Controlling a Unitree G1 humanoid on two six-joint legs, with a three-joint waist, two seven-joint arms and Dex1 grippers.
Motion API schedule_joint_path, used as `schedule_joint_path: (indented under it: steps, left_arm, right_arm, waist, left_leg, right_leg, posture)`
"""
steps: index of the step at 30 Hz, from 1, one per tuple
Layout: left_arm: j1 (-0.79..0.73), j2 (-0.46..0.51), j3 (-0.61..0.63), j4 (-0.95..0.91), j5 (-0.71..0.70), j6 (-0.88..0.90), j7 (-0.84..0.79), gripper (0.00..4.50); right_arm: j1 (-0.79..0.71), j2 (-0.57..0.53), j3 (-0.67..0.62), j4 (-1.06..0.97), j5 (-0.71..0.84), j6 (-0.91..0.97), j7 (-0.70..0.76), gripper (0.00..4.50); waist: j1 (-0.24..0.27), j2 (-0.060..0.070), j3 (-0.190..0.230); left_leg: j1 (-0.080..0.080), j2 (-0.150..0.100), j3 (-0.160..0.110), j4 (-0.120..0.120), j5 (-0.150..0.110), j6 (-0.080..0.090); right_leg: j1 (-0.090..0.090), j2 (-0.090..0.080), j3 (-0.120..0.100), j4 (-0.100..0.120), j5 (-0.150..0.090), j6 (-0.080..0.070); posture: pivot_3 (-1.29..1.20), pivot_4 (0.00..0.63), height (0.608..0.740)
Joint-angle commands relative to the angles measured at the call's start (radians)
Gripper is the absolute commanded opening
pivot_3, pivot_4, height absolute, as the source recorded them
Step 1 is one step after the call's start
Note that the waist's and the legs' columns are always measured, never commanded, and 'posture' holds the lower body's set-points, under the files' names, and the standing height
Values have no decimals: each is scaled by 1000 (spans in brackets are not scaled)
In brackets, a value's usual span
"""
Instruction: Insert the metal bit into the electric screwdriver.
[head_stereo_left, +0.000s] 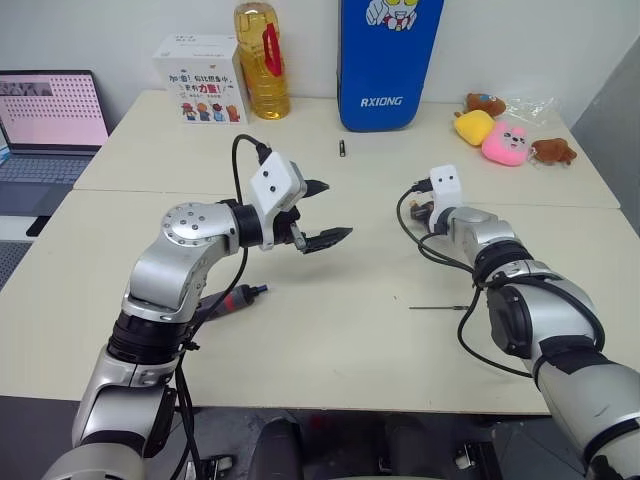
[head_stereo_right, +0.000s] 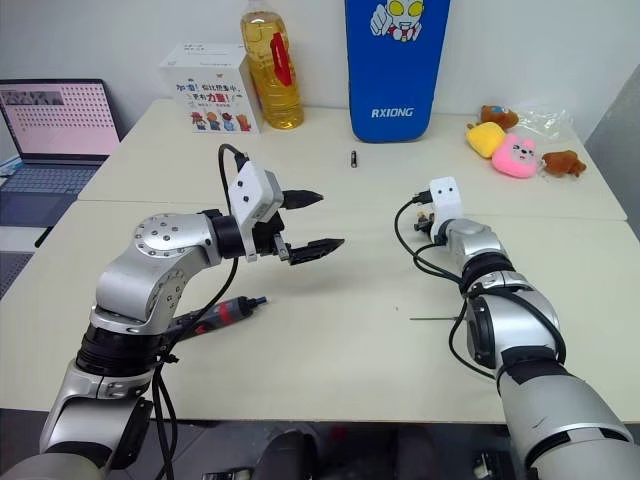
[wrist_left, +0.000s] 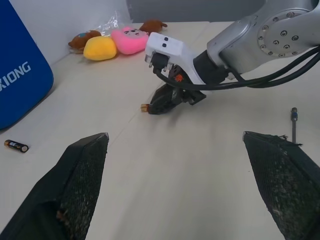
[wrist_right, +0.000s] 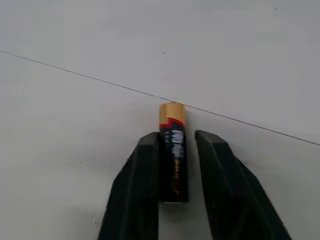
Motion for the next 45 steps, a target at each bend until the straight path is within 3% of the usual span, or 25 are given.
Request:
schedule_joint_path:
  steps: [1,5,10,26,35,37,45]
  left_arm:
    - [-12,10,26,-30,-2,-12,3,4500]
    - [-15,7,23,-27,0,-16,3,4500]
    - [-16,1,20,-15,1,-24,0,4500]
    - [-4,2,20,-36,2,-11,3,4500]
    - [8,7,24,-56,-3,-1,7,4500]
    - [4,5,21,-54,-4,1,7,4500]
    - [10,7,21,-63,-8,5,9,4500]
  right_arm:
    - [-16,-26,-17,-18,11,3,-4,328]
    - [-21,-50,-64,-20,49,24,-35,328]
    - [-35,-87,-206,-29,158,50,-261,328]
    - [29,-106,-288,-17,199,16,-530,328]
    - [29,-98,-343,-17,244,33,-554,328]
    - [31,-100,-347,-16,249,32,-554,1028]
    - [17,-109,-357,-23,259,32,-553,2826]
  waist:
    - [0,0,0]
    - [2,0,0]
    - [2,0,0]
    - [1,0,0]
    - [0,0,0]
    - [0,0,0]
    - [5,0,0]
  left_leg:
    - [0,0,0,0,0,0]
    - [0,0,0,0,0,0]
    - [0,0,0,0,0,0]
    - [0,0,0,0,0,0]
    - [0,0,0,0,0,0]
    - [0,0,0,0,0,0]
    - [0,0,0,0,0,0]
  right_leg:
    - [0,0,0,0,0,0]
    - [0,0,0,0,0,0]
    - [0,0,0,0,0,0]
    - [0,0,0,0,0,0]
    - [0,0,0,0,0,0]
    - [0,0,0,0,0,0]
    - [1,0,0,-1,0,0]
  posture:
    - [0,150,740]
    - [0,150,740]
    - [0,150,740]
    - [0,150,740]
    - [0,150,740]
    - [0,150,740]
    - [0,150,740]
